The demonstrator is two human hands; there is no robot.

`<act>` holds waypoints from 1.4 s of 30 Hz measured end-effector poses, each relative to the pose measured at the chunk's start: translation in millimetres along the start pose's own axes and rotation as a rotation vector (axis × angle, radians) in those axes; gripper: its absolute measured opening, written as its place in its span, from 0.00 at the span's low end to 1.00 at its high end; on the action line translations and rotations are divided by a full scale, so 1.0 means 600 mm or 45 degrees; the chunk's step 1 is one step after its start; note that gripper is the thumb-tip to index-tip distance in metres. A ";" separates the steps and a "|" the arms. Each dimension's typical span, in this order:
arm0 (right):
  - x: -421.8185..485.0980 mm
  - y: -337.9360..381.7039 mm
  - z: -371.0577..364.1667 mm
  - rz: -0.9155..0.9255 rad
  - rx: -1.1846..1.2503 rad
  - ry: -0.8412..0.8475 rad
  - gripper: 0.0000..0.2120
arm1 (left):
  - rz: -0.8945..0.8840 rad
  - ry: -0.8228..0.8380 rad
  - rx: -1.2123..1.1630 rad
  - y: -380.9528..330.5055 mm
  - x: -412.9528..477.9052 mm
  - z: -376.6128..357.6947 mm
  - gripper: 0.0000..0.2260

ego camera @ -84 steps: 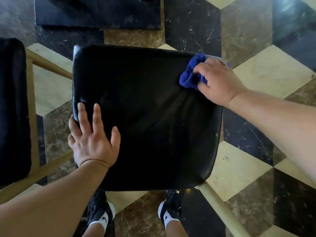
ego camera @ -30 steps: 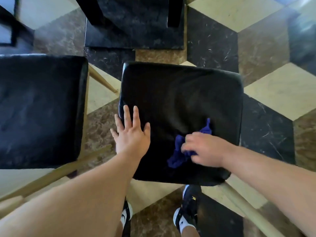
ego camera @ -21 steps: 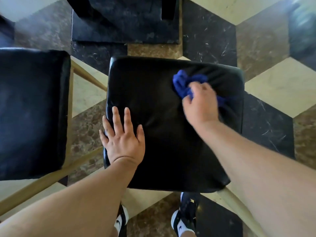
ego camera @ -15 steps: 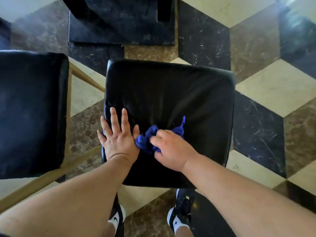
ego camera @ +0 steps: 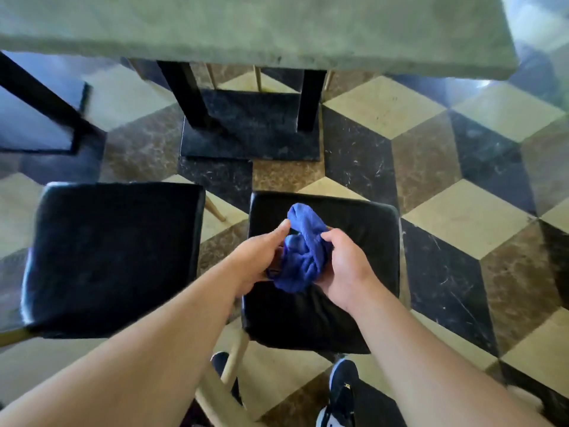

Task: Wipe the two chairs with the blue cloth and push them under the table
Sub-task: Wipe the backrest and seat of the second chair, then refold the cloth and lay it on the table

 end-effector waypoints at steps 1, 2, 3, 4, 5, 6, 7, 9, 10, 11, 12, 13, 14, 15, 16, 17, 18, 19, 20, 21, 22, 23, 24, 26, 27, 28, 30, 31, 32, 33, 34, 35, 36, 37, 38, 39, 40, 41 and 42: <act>-0.019 0.014 -0.035 0.029 -0.032 0.036 0.16 | -0.104 0.026 0.025 -0.036 -0.035 0.009 0.23; -0.037 0.028 -0.067 0.074 -0.056 0.039 0.17 | -0.202 0.026 0.052 -0.069 -0.072 0.023 0.17; -0.054 0.045 -0.097 0.139 -0.092 0.034 0.21 | -0.267 0.016 0.054 -0.101 -0.108 0.039 0.11; -0.070 0.059 -0.128 0.204 -0.132 0.049 0.25 | -0.313 -0.002 0.036 -0.128 -0.139 0.059 0.07; -0.087 0.070 -0.158 0.256 -0.182 0.065 0.27 | -0.361 -0.024 0.027 -0.155 -0.171 0.080 0.06; -0.102 0.079 -0.182 0.284 -0.235 0.056 0.29 | -0.409 -0.049 0.041 -0.180 -0.202 0.100 0.06; -0.118 0.087 -0.201 0.290 -0.279 0.023 0.33 | -0.460 -0.083 0.075 -0.203 -0.231 0.121 0.06; -0.152 0.104 -0.233 0.303 -0.296 -0.019 0.37 | -0.550 -0.162 0.107 -0.241 -0.284 0.166 0.06; -0.168 0.114 -0.250 0.321 -0.284 -0.026 0.38 | -0.584 -0.201 0.107 -0.257 -0.309 0.187 0.06; -0.183 0.124 -0.264 0.343 -0.290 -0.046 0.37 | -0.612 -0.229 0.095 -0.269 -0.332 0.205 0.06; -0.198 0.134 -0.277 0.368 -0.314 -0.080 0.35 | -0.640 -0.244 0.069 -0.280 -0.352 0.221 0.06; -0.212 0.143 -0.289 0.385 -0.351 -0.125 0.33 | -0.659 -0.256 0.045 -0.288 -0.372 0.236 0.06; -0.224 0.150 -0.301 0.397 -0.404 -0.167 0.29 | -0.673 -0.266 0.021 -0.296 -0.390 0.248 0.05; -0.237 0.156 -0.314 0.408 -0.489 -0.206 0.24 | -0.686 -0.279 0.006 -0.303 -0.407 0.258 0.05; -0.250 0.162 -0.327 0.426 -0.598 -0.239 0.18 | -0.700 -0.293 -0.007 -0.310 -0.422 0.267 0.04; -0.262 0.169 -0.340 0.448 -0.706 -0.260 0.13 | -0.714 -0.309 -0.013 -0.317 -0.437 0.275 0.04; -0.275 0.176 -0.352 0.477 -0.783 -0.265 0.08 | -0.731 -0.327 -0.013 -0.326 -0.452 0.283 0.03; -0.289 0.186 -0.363 0.519 -0.829 -0.263 0.07 | -0.750 -0.351 0.000 -0.334 -0.468 0.291 0.03; -0.302 0.197 -0.370 0.571 -0.846 -0.266 0.08 | -0.769 -0.377 0.025 -0.341 -0.481 0.299 0.03; -0.314 0.209 -0.374 0.620 -0.834 -0.277 0.09 | -0.781 -0.408 0.055 -0.347 -0.494 0.307 0.02; -0.325 0.220 -0.374 0.659 -0.779 -0.287 0.10 | -0.787 -0.442 0.078 -0.350 -0.505 0.316 0.02; -0.334 0.229 -0.372 0.679 -0.682 -0.289 0.11 | -0.785 -0.472 0.084 -0.351 -0.515 0.323 0.03; -0.338 0.234 -0.371 0.680 -0.548 -0.271 0.11 | -0.778 -0.491 0.067 -0.350 -0.524 0.329 0.03; -0.342 0.234 -0.376 0.609 -0.286 -0.176 0.10 | -0.758 -0.499 0.012 -0.347 -0.539 0.333 0.04; -0.344 0.231 -0.384 0.553 -0.194 -0.124 0.09 | -0.748 -0.499 0.000 -0.346 -0.545 0.332 0.04; -0.345 0.227 -0.392 0.500 -0.128 -0.084 0.09 | -0.738 -0.490 -0.016 -0.345 -0.549 0.332 0.06; -0.346 0.222 -0.404 0.417 -0.120 -0.059 0.07 | -0.729 -0.449 -0.106 -0.346 -0.556 0.327 0.09; -0.348 0.219 -0.410 0.377 -0.185 -0.054 0.08 | -0.732 -0.435 -0.159 -0.349 -0.560 0.326 0.11; -0.350 0.214 -0.418 0.334 -0.290 -0.033 0.09 | -0.735 -0.435 -0.209 -0.353 -0.564 0.326 0.12; -0.353 0.206 -0.425 0.284 -0.406 -0.006 0.09 | -0.738 -0.432 -0.258 -0.358 -0.568 0.325 0.14; -0.353 0.194 -0.431 0.221 -0.500 0.022 0.09 | -0.739 -0.417 -0.313 -0.364 -0.572 0.324 0.15; -0.352 0.181 -0.436 0.149 -0.566 0.049 0.10 | -0.743 -0.394 -0.377 -0.371 -0.577 0.323 0.16; -0.349 0.167 -0.440 0.077 -0.597 0.074 0.10 | -0.755 -0.364 -0.441 -0.378 -0.582 0.323 0.17; -0.349 0.153 -0.445 0.012 -0.608 0.098 0.11 | -0.773 -0.335 -0.492 -0.385 -0.587 0.324 0.17; -0.347 0.143 -0.453 -0.033 -0.619 0.121 0.12 | -0.784 -0.310 -0.518 -0.392 -0.592 0.326 0.18; -0.346 0.136 -0.463 -0.055 -0.646 0.143 0.12 | -0.790 -0.286 -0.538 -0.397 -0.597 0.330 0.19; -0.344 0.135 -0.476 -0.047 -0.678 0.156 0.12 | -0.788 -0.264 -0.560 -0.402 -0.600 0.337 0.19; -0.342 0.139 -0.489 -0.011 -0.701 0.152 0.10 | -0.779 -0.246 -0.586 -0.404 -0.603 0.346 0.20; -0.340 0.148 -0.504 0.048 -0.698 0.138 0.09 | -0.766 -0.252 -0.601 -0.406 -0.606 0.360 0.20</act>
Point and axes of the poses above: each hand's wrist, its own x-axis towards the middle knuckle, its own z-axis out of the back of the hand, y = z × x, the point moved 9 cm from there along x, towards the middle knuckle, and after that the axes turned 1 degree about -y, right-handed, at the moved point
